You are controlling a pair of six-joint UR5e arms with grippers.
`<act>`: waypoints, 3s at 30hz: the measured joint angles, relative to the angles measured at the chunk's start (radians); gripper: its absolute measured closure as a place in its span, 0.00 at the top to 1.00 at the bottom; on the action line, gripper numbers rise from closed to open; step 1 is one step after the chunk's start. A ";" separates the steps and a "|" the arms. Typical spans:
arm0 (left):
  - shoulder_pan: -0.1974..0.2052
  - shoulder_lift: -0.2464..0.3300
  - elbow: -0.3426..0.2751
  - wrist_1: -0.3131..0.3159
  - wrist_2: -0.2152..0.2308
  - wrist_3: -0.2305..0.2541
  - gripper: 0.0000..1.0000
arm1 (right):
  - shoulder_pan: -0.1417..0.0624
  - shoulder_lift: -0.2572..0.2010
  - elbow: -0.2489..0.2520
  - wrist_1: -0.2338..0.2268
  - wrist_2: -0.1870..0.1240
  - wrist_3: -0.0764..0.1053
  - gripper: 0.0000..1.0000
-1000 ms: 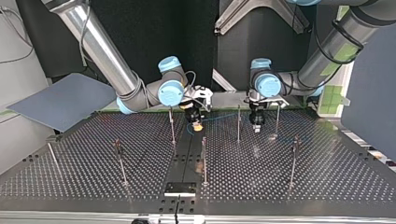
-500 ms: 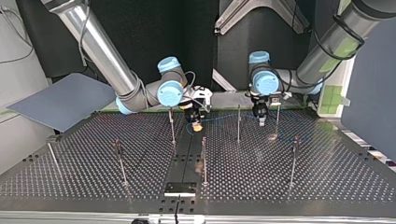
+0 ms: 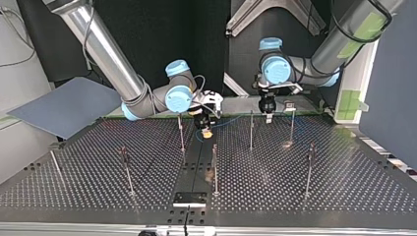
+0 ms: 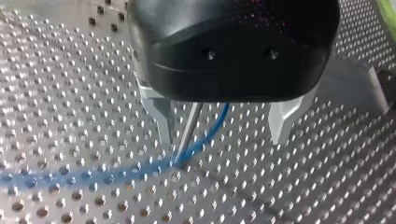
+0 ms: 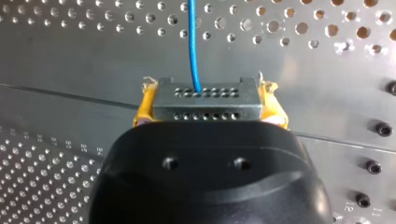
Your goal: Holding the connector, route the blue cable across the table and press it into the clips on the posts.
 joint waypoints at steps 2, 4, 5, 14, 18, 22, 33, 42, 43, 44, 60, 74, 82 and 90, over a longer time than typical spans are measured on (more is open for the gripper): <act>-0.019 0.019 -0.019 -0.015 -0.017 -0.006 1.00 | 0.000 0.000 0.000 0.001 0.000 -0.001 0.00; -0.035 0.036 -0.036 -0.030 -0.032 -0.002 1.00 | 0.000 -0.001 0.000 0.001 0.000 0.000 0.00; -0.047 0.048 -0.048 -0.042 -0.044 0.001 1.00 | -0.001 -0.001 0.000 0.002 0.000 0.001 0.00; -0.123 0.144 -0.143 -0.058 -0.081 -0.002 1.00 | -0.005 -0.001 0.001 0.002 0.000 0.013 0.00; -0.142 0.180 -0.163 -0.027 -0.052 -0.023 1.00 | -0.004 -0.001 0.002 0.002 0.000 0.014 0.00; -0.157 0.214 -0.161 0.006 -0.028 -0.054 1.00 | -0.004 0.000 0.006 0.002 0.001 0.014 0.00; -0.196 0.178 -0.086 0.066 -0.027 -0.092 1.00 | -0.007 -0.001 0.023 0.004 0.032 0.015 0.00; -0.211 0.105 -0.038 0.032 -0.016 -0.095 1.00 | -0.016 -0.002 0.023 0.002 0.041 0.025 0.00; -0.213 0.098 -0.036 0.030 -0.016 -0.093 1.00 | -0.017 -0.002 0.023 0.002 0.041 0.025 0.00; -0.215 0.089 -0.032 0.028 -0.017 -0.089 1.00 | -0.017 -0.002 0.023 0.001 0.041 0.026 0.00; -0.233 -0.016 0.071 0.031 -0.034 -0.102 1.00 | -0.018 -0.002 0.023 0.000 0.037 0.027 0.00; -0.228 -0.118 0.171 0.042 -0.063 -0.117 1.00 | -0.019 -0.001 0.023 -0.001 0.034 0.027 0.00; -0.225 -0.176 0.236 0.047 -0.078 -0.128 1.00 | -0.021 -0.001 0.023 -0.001 0.033 0.025 0.00; -0.211 -0.201 0.283 0.055 -0.093 -0.135 1.00 | -0.021 -0.001 0.023 -0.001 0.032 0.026 0.00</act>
